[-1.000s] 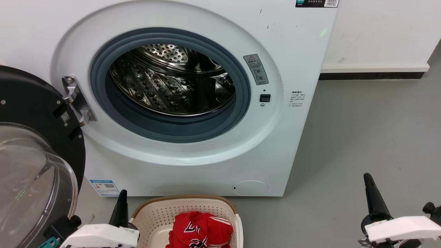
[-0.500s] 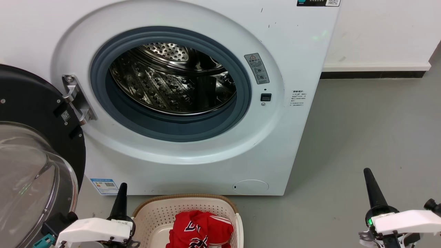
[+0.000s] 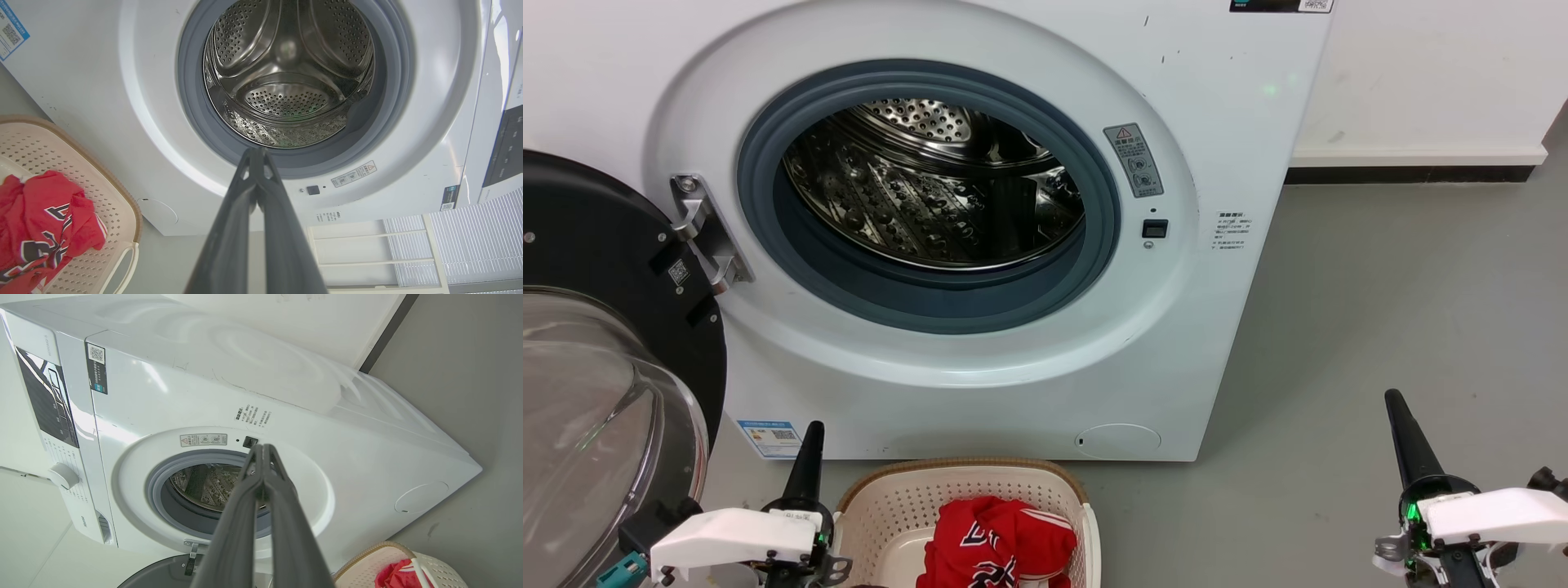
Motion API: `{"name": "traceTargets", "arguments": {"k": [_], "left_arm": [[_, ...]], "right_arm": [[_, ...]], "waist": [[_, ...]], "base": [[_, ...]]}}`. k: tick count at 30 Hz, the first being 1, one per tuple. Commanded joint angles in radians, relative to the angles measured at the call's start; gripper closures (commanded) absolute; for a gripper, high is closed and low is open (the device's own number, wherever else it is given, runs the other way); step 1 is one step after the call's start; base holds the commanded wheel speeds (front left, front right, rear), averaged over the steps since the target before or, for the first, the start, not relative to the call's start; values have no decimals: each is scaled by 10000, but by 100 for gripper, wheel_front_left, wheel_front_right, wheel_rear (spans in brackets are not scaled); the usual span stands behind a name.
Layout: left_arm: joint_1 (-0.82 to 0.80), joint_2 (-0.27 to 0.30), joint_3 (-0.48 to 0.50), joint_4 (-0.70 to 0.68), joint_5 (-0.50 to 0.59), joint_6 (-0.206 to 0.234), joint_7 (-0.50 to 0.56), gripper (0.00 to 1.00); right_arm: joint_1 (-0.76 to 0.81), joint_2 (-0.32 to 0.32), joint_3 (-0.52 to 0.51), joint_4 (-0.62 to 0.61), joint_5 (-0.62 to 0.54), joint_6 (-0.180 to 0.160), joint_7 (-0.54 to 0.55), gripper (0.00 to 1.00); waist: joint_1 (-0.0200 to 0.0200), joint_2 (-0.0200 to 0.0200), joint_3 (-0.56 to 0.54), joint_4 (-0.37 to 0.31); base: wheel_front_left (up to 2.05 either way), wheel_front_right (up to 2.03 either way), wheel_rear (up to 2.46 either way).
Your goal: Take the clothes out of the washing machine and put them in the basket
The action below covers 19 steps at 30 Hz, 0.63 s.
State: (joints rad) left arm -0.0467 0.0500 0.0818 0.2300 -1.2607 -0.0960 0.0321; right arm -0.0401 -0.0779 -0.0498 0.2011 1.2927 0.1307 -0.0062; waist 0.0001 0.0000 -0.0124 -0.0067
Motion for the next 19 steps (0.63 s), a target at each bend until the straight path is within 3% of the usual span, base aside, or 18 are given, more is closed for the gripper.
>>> {"name": "traceTargets", "arguments": {"k": [1,19], "left_arm": [[-204,5,49,-27,-201,-41,50,100],[-446,5,189,67,-1802,-201,435,100]], "right_arm": [[-202,-57,-25,0,229,2,66,100],[-479,-23,-153,204,1800,1,484,100]], "waist": [[-1,0,3,1],[-1,0,69,30]], "base": [[0,0,0],[0,0,0]]}}
